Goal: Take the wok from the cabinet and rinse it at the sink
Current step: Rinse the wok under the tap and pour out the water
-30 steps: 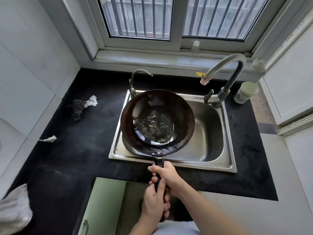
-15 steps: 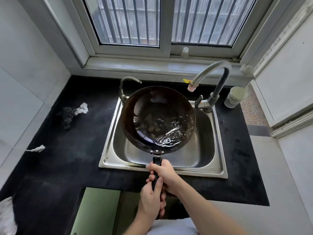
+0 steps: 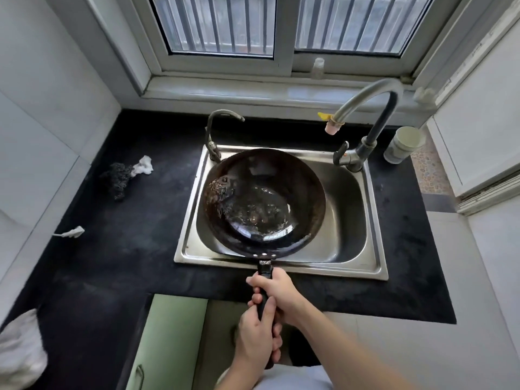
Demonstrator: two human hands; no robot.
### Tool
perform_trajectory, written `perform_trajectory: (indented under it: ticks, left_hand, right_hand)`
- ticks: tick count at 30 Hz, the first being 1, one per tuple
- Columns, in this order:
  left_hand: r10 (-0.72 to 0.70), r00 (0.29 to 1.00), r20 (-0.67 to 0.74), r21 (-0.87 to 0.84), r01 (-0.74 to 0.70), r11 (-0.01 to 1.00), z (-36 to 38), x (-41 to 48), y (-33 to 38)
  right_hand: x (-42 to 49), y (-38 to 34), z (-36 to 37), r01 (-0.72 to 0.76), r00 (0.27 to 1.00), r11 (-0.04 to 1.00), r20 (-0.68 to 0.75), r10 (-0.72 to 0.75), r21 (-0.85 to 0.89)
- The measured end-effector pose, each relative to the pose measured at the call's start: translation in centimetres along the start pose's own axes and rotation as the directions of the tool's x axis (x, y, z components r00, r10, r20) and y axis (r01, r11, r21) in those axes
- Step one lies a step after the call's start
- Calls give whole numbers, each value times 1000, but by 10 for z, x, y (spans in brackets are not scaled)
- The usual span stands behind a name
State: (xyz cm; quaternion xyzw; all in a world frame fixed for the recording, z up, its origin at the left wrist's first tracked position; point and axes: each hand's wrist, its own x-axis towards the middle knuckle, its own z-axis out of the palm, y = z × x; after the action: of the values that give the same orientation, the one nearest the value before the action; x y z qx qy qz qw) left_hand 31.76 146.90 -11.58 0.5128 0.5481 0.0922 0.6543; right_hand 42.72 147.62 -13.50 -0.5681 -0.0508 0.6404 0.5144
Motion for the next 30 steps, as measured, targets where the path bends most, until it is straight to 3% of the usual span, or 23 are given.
perform_trajectory:
  ticks: [17,30]
  left_hand:
    - [34,999,17,34,-35,999,-2,10,19]
    - [-21,995,101,47,17,999,12,3,5]
  right_hand:
    - [9,-22,1,23,998,1000,57,-23,8]
    - [-1,3,-23,-9,997,997,-77,15,83]
